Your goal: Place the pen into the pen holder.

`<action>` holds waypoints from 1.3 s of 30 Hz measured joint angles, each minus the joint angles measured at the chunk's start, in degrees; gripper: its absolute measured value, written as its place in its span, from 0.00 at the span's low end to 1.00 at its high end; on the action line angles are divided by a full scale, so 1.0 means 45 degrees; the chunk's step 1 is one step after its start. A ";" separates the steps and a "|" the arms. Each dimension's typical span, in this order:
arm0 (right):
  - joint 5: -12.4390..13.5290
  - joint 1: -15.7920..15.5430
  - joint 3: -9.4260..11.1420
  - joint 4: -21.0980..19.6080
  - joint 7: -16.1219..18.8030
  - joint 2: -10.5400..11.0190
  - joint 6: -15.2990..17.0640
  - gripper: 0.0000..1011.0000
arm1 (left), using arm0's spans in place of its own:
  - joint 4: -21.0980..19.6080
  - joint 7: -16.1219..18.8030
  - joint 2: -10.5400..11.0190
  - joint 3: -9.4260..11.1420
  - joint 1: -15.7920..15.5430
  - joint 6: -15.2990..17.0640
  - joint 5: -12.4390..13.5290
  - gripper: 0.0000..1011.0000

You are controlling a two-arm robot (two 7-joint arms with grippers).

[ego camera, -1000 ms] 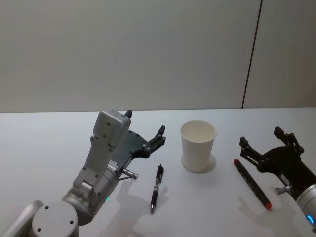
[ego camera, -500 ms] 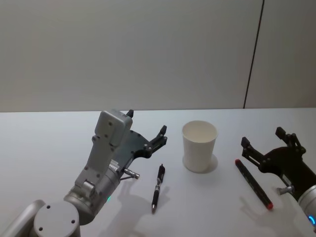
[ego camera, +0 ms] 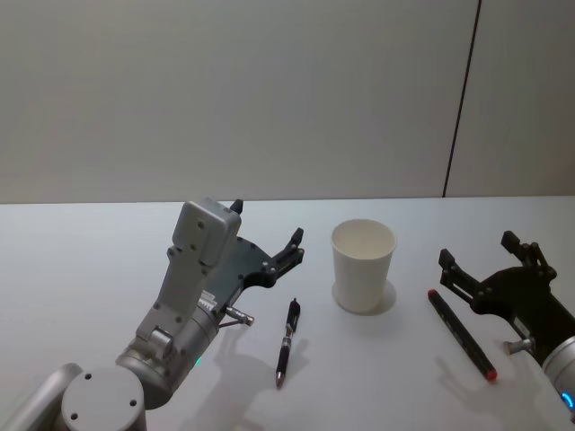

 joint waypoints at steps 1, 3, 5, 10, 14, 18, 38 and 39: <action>-0.0001 0.0000 0.0000 -0.0002 0.0000 0.0000 0.0000 0.99 | 0.0000 0.0000 0.0000 0.0000 0.0000 0.0000 0.0000 0.99; -0.0007 0.0005 0.0005 -0.0015 0.0000 -0.0002 0.0014 0.99 | 0.0000 0.0000 0.0000 0.0000 0.0000 0.0000 0.0000 0.99; -0.0036 0.0030 0.0008 -0.0028 0.0001 -0.0015 0.0048 0.99 | 0.0000 0.0000 0.0000 0.0000 0.0000 0.0000 0.0000 0.99; -0.0158 0.0167 0.0006 -0.0027 -0.0048 -0.0116 0.0191 0.99 | 0.0000 0.0000 0.0000 0.0000 0.0000 0.0000 0.0000 0.99; -0.0264 0.0350 -0.0014 0.0072 -0.0123 -0.0252 0.0350 0.99 | 0.0000 0.0000 -0.0001 0.0000 0.0000 -0.0001 0.0000 0.99; -0.0314 0.0561 -0.0019 0.0226 -0.0196 -0.0383 0.0585 0.99 | 0.0000 0.0000 0.0000 0.0000 0.0000 0.0000 0.0000 0.99; 0.0692 0.2106 0.0410 0.1890 0.0186 -0.0777 0.3037 0.99 | 0.0000 0.0000 0.0000 0.0000 0.0000 0.0000 0.0000 0.99; 0.0737 0.2170 0.0424 0.1959 0.0231 -0.0787 0.3164 0.99 | 0.0000 0.0001 -0.0001 0.0000 0.0000 -0.0001 0.0000 0.99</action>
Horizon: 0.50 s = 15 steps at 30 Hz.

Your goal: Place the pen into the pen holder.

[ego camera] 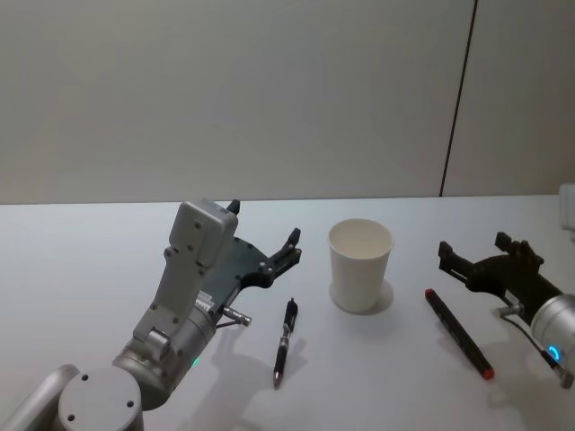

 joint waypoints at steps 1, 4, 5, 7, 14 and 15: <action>0.0059 0.0126 0.0020 0.0132 0.0071 -0.0026 0.0221 0.99 | 0.0001 0.0000 0.0001 0.0000 0.0000 0.0000 0.0000 0.99; 0.0134 0.0340 0.0041 0.0341 0.0165 -0.0075 0.0554 0.99 | 0.0000 0.0000 0.0000 0.0000 0.0000 0.0000 0.0000 0.99; 0.0155 0.0406 0.0046 0.0406 0.0197 -0.0092 0.0667 0.99 | 0.0000 0.0000 0.0001 0.0000 0.0000 0.0000 0.0000 0.99; 0.0215 0.0594 0.0049 0.0583 0.0276 -0.0150 0.1042 0.99 | 0.0000 0.0000 0.0000 0.0000 0.0000 0.0000 0.0000 0.99; 0.0349 0.1124 0.0000 0.1023 0.0325 -0.0365 0.2145 0.99 | 0.0000 0.0000 0.0000 0.0000 0.0000 0.0001 0.0000 0.99; 0.0367 0.1215 -0.0017 0.1087 0.0302 -0.0414 0.2367 0.99 | 0.0000 0.0000 0.0000 0.0000 0.0000 0.0000 0.0000 0.99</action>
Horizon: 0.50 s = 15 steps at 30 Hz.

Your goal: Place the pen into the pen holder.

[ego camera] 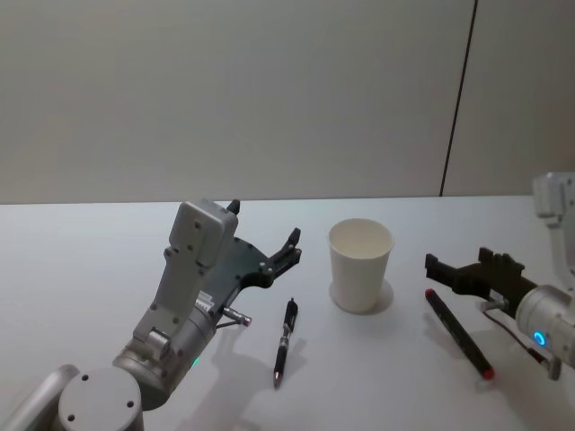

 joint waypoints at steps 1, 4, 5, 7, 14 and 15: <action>0.0012 0.0055 -0.0017 0.0038 -0.0024 -0.0030 0.0144 0.99 | 0.0000 0.0000 0.0000 0.0000 0.0000 0.0000 0.0000 0.99; 0.0021 0.0206 -0.0058 0.0137 -0.0122 -0.0127 0.0573 0.99 | 0.0000 0.0000 0.0000 0.0001 0.0000 0.0000 0.0000 0.99; 0.0021 0.0241 -0.0070 0.0160 -0.0150 -0.0149 0.0673 0.99 | 0.0000 0.0000 0.0000 0.0001 0.0000 0.0000 0.0000 0.99; 0.0018 0.0340 -0.0097 0.0227 -0.0260 -0.0212 0.1002 0.99 | 0.0000 0.0000 0.0001 0.0001 0.0000 0.0000 0.0000 0.99; -0.0113 0.0646 -0.0172 0.0530 -0.0537 -0.0383 0.1854 0.99 | 0.0000 0.0000 0.0000 0.0000 0.0000 0.0000 0.0000 0.99; -0.0150 0.0710 -0.0182 0.0614 -0.0582 -0.0417 0.2007 0.99 | 0.0000 0.0000 0.0000 0.0000 0.0000 0.0000 0.0000 0.99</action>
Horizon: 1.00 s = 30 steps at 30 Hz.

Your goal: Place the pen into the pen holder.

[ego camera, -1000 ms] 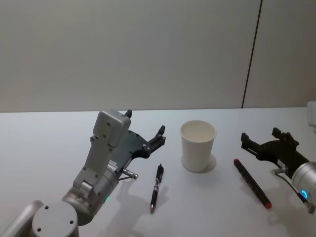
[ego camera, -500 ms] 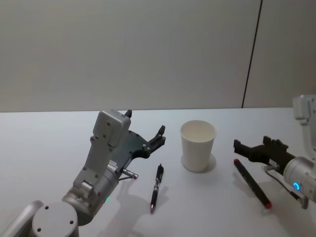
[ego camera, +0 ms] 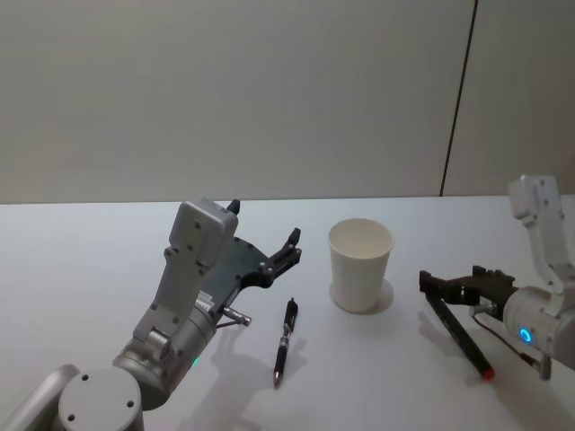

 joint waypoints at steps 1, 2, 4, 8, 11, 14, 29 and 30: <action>0.0000 0.0000 0.0000 0.0000 0.0000 0.0000 0.0000 0.99 | -0.0001 0.0001 0.0001 0.0000 0.0000 0.0000 0.0000 0.99; -0.0033 0.0062 -0.0010 0.0089 -0.0036 -0.0027 0.0128 0.99 | 0.0000 0.0000 0.0001 0.0000 0.0000 0.0000 0.0000 0.99; -0.0072 0.0126 -0.0024 0.0185 -0.0072 -0.0061 0.0254 0.99 | 0.0000 0.0000 0.0000 0.0000 0.0000 0.0000 0.0000 0.99; -0.0193 0.0306 -0.0050 0.0474 -0.0151 -0.0141 0.0594 0.99 | 0.0000 0.0001 0.0001 0.0001 0.0000 0.0000 0.0000 0.99; -0.0270 0.0434 -0.0073 0.0690 -0.0161 -0.0197 0.0760 0.99 | -0.0001 0.0001 0.0000 0.0001 0.0000 0.0000 0.0000 0.99; -0.0336 0.0513 -0.0088 0.0849 -0.0155 -0.0228 0.0868 0.99 | 0.0000 0.0000 0.0001 0.0001 0.0000 0.0000 0.0000 0.99; -0.0824 0.0983 -0.0221 0.1736 0.0208 -0.0410 0.1131 0.99 | 0.0000 0.0001 0.0001 0.0000 0.0000 0.0000 0.0000 0.99; -0.0853 0.1002 -0.0228 0.1772 0.0232 -0.0417 0.1131 0.99 | 0.0000 0.0000 0.0001 0.0000 0.0000 0.0000 0.0000 0.99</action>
